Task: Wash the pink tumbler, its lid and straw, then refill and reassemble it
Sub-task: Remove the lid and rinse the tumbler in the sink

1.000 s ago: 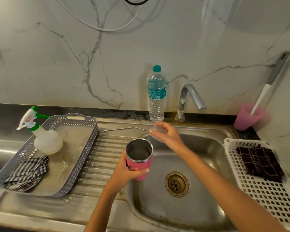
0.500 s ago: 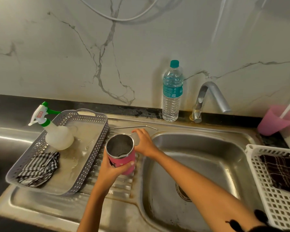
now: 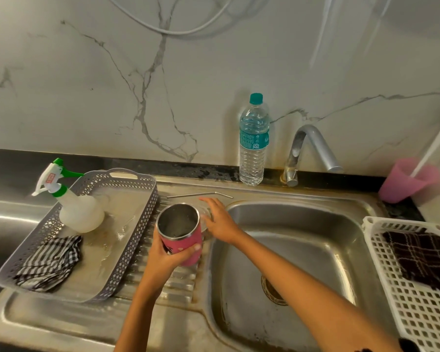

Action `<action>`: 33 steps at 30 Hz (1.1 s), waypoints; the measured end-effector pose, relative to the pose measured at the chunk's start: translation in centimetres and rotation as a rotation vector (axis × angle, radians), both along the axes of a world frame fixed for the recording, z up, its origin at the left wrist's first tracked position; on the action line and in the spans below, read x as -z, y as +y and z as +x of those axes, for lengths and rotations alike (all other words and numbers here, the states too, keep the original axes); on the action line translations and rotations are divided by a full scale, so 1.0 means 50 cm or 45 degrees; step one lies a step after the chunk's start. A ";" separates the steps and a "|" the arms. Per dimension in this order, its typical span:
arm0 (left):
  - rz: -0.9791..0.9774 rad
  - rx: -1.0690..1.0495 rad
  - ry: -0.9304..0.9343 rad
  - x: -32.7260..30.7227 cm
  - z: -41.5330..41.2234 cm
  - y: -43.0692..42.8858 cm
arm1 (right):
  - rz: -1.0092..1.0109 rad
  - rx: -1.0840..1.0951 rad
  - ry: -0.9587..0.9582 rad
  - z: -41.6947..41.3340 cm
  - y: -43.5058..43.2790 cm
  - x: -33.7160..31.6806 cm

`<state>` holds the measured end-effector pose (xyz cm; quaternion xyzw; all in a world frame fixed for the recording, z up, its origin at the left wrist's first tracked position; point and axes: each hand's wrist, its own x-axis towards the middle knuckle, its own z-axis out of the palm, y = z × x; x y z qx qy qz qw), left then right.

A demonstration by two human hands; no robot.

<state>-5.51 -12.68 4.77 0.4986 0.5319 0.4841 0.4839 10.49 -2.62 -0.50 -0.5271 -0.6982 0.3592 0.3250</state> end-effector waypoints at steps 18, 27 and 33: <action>-0.001 0.689 0.084 -0.011 0.273 -0.002 | -0.235 0.174 0.372 0.297 -0.266 -0.118; -0.087 0.662 0.298 0.035 0.311 -0.007 | 0.081 0.546 -0.520 0.445 -0.294 -0.128; -0.084 0.534 0.422 0.042 0.315 -0.016 | 0.171 0.560 -0.860 0.493 -0.292 -0.142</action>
